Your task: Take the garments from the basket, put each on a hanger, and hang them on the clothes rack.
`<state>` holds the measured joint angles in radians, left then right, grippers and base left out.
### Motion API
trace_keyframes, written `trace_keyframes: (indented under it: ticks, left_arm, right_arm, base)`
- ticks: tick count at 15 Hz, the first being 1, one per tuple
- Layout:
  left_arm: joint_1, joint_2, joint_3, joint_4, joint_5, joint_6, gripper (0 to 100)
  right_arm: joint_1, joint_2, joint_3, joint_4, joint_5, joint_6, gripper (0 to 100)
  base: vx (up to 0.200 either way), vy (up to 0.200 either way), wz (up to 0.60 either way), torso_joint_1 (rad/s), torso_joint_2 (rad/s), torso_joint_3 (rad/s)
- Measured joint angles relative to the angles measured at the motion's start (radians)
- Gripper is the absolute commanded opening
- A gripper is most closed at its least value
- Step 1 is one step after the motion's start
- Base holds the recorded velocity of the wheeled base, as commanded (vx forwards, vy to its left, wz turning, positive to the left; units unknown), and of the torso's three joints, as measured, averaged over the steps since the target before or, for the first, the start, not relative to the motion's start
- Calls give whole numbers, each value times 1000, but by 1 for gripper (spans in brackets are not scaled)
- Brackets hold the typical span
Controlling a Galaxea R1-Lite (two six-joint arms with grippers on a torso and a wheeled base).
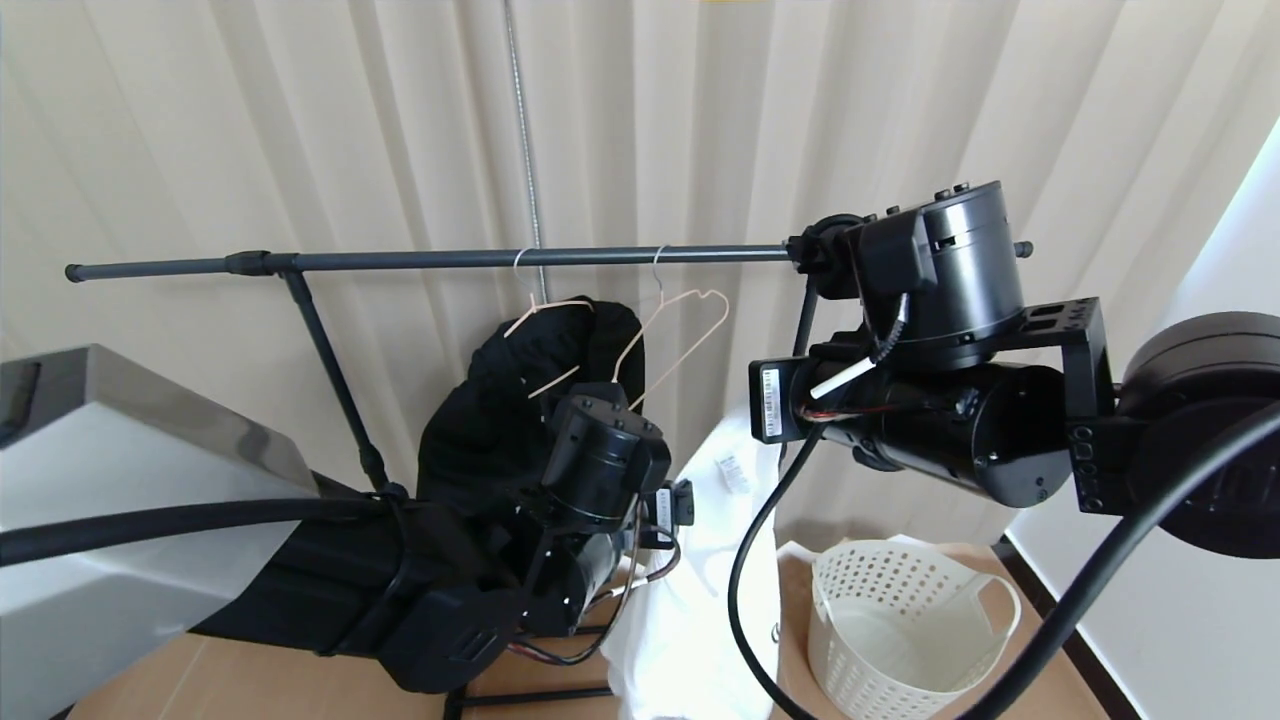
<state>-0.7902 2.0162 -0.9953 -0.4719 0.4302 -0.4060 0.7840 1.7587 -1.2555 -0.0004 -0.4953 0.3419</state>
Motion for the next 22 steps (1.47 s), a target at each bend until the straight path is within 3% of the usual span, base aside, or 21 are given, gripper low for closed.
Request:
trace_keyframes:
  ticks: [6, 13, 14, 19, 22]
  left_arm:
    - [64, 52, 1, -5, 0, -9, 100]
    - [74, 87, 32, -5, -1, -14, 100]
    - [74, 88, 38, -5, -1, -14, 0]
    - [63, 30, 78, -5, 25, -9, 0]
    - [58, -67, 89, 2, 28, 36, 0]
  right_arm:
    - [10, -97, 83, -3, 7, -61, 0]
    - [7, -162, 103, -3, 8, -94, 0]
    - [4, -166, 104, -3, 7, -95, 0]
    - [-62, -165, 105, -3, 9, -141, 0]
    - [-106, -146, 108, -5, 5, -165, 0]
  base:
    - [0, 0, 0, 0, 0, 0]
    - [0, 0, 0, 0, 0, 0]
    - [0, 0, 0, 0, 0, 0]
    - [0, 0, 0, 0, 0, 0]
    - [0, 0, 0, 0, 0, 0]
